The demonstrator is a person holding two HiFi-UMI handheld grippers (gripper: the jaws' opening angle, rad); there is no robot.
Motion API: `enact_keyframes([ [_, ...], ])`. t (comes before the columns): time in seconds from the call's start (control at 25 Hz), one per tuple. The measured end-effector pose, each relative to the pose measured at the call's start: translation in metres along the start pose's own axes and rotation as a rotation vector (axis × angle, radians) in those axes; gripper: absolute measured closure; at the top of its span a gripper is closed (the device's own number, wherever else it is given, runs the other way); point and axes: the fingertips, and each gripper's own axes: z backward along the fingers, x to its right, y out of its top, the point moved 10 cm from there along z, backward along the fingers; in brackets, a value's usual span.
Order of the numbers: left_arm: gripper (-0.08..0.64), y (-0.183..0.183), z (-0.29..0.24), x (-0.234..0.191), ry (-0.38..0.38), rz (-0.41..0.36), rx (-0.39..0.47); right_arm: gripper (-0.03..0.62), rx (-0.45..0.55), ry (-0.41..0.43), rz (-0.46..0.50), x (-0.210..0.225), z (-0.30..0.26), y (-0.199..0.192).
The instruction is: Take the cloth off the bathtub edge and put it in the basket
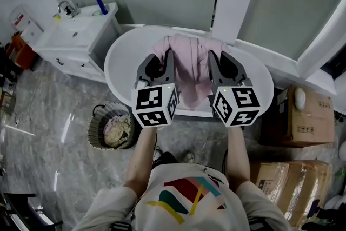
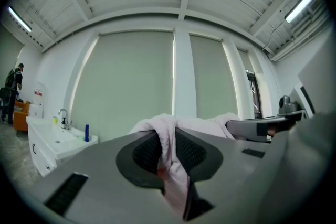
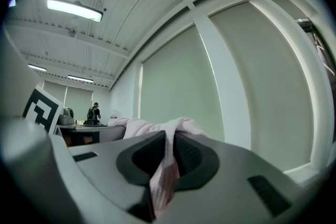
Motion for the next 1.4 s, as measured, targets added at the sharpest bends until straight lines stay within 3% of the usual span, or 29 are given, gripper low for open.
enact_keyframes([
  [0.32,0.482,0.095,0.033,-0.090,0.192,-0.142,0.210,0.541,0.198,0.216,0.108,-0.087,-0.065,0.086],
  [0.72,0.482,0.174,0.132,-0.231,0.487,-0.313,0.302,0.543,0.345,0.530,0.045,-0.256,-0.151,0.144],
  [1.04,0.482,0.193,0.225,-0.322,0.685,-0.359,0.285,0.543,0.358,0.751,-0.004,-0.391,-0.186,0.151],
  [1.24,0.482,0.170,0.275,-0.372,0.777,-0.343,0.235,0.543,0.312,0.841,-0.029,-0.464,-0.200,0.120],
  [1.4,0.482,0.161,0.304,-0.390,0.817,-0.325,0.210,0.543,0.284,0.878,-0.034,-0.499,-0.201,0.107],
])
